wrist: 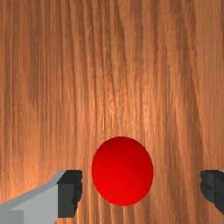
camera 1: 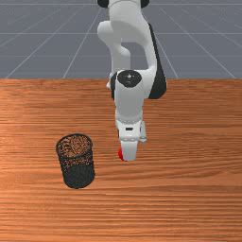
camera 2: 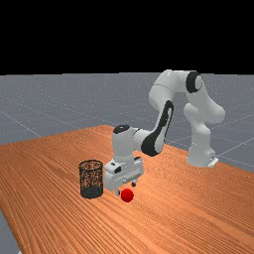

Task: Put the ball into the container

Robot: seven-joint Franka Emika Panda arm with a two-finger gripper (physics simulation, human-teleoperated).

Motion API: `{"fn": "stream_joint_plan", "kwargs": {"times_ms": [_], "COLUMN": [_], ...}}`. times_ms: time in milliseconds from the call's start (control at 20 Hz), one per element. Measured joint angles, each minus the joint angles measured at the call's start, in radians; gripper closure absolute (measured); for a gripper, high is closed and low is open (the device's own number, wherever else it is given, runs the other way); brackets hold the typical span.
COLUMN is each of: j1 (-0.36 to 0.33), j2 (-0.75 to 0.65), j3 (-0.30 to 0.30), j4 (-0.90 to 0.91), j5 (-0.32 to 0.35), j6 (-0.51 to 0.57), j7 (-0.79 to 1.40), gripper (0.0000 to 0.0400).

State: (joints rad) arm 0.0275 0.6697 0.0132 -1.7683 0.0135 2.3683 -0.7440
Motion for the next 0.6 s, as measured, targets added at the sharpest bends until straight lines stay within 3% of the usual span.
{"fn": "stream_joint_plan", "kwargs": {"times_ms": [300,600], "j1": [0.004,0.021], "j2": [0.024,0.023], "j3": [0.003,0.0], "j4": [0.036,0.015], "j5": [-0.002,0.005], "j6": [-0.044,0.001], "j7": [-0.003,0.044], "gripper": [0.0,0.0]}}
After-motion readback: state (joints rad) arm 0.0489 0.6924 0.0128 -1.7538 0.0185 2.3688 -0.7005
